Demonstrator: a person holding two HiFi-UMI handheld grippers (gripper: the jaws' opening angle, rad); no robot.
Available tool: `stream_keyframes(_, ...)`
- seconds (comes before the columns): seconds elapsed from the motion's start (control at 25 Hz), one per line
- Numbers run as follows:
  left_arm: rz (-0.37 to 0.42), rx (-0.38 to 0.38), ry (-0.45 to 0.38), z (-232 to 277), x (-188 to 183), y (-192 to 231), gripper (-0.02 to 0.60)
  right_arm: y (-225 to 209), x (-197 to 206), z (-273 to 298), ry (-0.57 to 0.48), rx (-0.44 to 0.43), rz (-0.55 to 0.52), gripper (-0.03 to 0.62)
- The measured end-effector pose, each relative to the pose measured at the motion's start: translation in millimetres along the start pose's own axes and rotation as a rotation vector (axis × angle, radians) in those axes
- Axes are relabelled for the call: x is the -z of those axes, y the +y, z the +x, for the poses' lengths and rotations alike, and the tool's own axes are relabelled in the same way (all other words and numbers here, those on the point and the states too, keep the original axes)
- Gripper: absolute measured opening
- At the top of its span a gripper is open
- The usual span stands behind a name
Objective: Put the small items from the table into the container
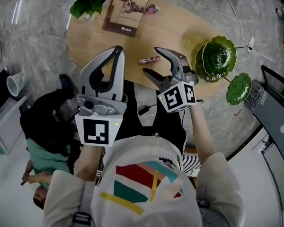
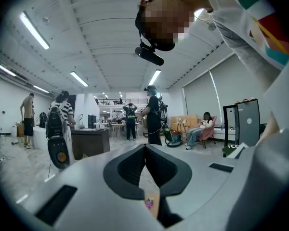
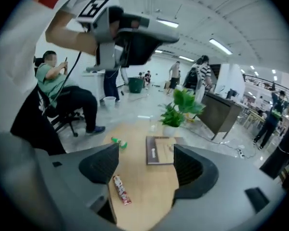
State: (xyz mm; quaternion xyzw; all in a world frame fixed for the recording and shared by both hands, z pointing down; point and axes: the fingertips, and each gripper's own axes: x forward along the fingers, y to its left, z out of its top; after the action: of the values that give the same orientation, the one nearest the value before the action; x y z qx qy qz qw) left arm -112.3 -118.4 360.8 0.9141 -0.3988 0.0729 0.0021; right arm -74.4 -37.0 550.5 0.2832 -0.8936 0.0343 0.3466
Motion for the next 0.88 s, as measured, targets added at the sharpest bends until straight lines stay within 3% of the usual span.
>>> stream_keyframes(0.24, -0.067, -0.040, 0.113, -19, 72, -5, 0.008, 65, 124, 89, 0.219, -0.252, -0.093, 0.362)
stream_keyframes(0.36, -0.084, -0.035, 0.155, -26, 98, -9, 0.008, 82, 166, 108, 0.310, -0.326, -0.118, 0.360)
stream_keyframes(0.6, -0.098, -0.075, 0.164, -26, 114, 0, 0.008, 91, 208, 130, 0.432, -0.388, -0.195, 0.354)
stream_keyframes(0.88, -0.105, -0.082, 0.136, -22, 105, 2, 0.008, 93, 211, 132, 0.479, -0.401, -0.219, 0.332)
